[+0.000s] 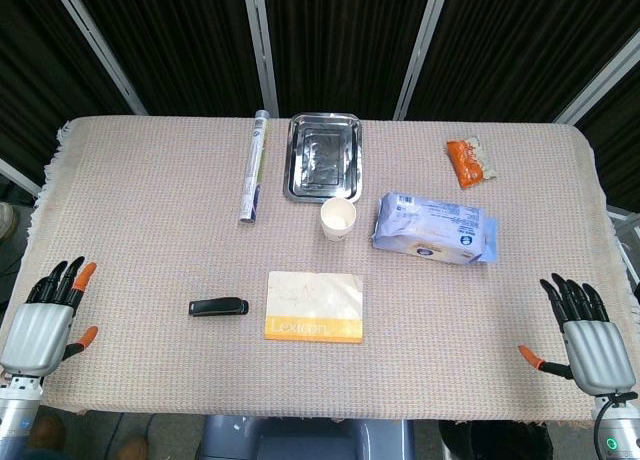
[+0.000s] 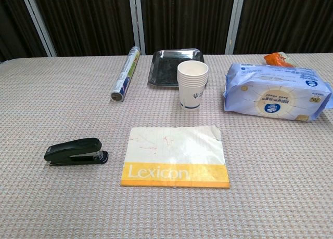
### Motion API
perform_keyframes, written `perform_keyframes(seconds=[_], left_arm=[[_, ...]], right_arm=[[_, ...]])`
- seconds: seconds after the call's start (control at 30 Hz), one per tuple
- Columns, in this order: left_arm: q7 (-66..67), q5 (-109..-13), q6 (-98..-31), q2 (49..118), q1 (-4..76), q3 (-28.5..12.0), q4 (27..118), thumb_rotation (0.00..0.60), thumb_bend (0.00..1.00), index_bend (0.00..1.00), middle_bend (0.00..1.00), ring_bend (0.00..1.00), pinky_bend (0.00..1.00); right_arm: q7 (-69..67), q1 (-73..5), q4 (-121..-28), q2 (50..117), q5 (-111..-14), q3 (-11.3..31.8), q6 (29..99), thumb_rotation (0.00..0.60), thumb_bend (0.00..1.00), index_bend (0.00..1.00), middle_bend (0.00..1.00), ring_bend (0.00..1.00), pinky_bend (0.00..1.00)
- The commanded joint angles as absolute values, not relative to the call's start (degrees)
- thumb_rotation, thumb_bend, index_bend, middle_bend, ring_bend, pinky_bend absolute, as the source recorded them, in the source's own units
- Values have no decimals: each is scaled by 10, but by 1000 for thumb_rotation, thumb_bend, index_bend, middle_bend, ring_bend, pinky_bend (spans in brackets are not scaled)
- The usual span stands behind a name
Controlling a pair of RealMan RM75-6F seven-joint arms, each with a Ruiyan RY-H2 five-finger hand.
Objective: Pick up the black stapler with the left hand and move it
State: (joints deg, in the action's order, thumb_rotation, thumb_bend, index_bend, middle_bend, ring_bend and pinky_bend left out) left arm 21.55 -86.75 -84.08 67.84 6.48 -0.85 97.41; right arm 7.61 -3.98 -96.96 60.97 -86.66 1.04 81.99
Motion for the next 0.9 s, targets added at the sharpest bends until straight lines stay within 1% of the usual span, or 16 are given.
perform_keyframes(seconds=[0.03,0.27,0.37,0.43,0.57,0.7,0.77,0.9], left_arm=[[216,-867,-840,679,65,-9,974,600,230,0,0,0,181],[219,-851,-818,685,74,-12,972,600,230,3,0,0,190],[212,-861,-802,696,86,-11,964,600,228,59,30,7,214],[213,-869,-787,705,96,-6,959,600,228,81,61,33,234],[247,-867,-740,742,125,-6,939,600,232,103,146,117,293],[277,-861,-723,796,145,-18,903,600,239,137,192,169,338],[283,-859,-712,829,158,-24,882,600,239,168,198,179,344],[303,-861,-700,867,174,-27,852,600,240,222,209,177,345]], right_arm=[[77,-40,-969,611,-866,10,819,394,176,0,0,0,0],[71,-43,-969,609,-865,11,815,390,176,0,0,0,0],[68,-44,-968,608,-867,11,814,394,176,0,0,0,0],[66,-44,-968,608,-869,10,813,392,176,0,0,0,0],[63,-44,-970,606,-880,6,817,383,176,0,0,0,0],[52,-43,-969,604,-887,6,823,394,175,0,0,0,0],[38,-43,-964,604,-892,7,828,395,176,0,0,0,0],[24,-42,-958,601,-897,6,833,395,177,0,0,0,0]])
